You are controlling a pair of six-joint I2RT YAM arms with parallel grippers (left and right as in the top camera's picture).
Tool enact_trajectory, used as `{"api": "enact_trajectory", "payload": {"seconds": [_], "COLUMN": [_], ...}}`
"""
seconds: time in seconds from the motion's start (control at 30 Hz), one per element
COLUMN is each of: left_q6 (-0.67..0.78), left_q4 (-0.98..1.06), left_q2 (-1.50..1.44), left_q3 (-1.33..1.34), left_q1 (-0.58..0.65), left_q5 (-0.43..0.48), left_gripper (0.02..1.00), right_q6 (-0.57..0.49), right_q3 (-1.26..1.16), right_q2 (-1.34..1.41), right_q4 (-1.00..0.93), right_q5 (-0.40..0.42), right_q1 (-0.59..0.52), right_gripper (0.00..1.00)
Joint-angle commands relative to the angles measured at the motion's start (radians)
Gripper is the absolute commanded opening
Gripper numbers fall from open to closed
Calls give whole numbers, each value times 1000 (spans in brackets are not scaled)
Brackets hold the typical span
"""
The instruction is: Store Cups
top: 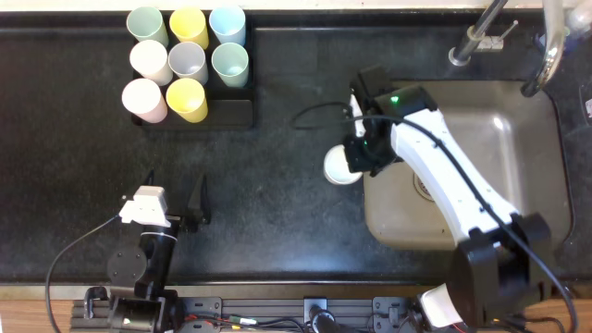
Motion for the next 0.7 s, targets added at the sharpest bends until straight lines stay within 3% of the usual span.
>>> {"api": "enact_trajectory", "payload": {"seconds": [0.03,0.3,0.7], "left_q6": [18,18,18], "left_q4": [-3,-3,-3], "left_q2": [-8,-8,-8], "left_q3": [-1,-1,-1], "left_q1": [7,7,7], "left_q5": [17,17,17], "left_gripper": [1000,1000,1000], "right_q6": [30,73,126], "right_q3": [163,540,687], "right_q2": [-145,-91,196], "right_q4": [58,52,68], "right_q5": [-33,-29,-34], "right_q1": [51,135,255], "right_gripper": [40,40,40]}}
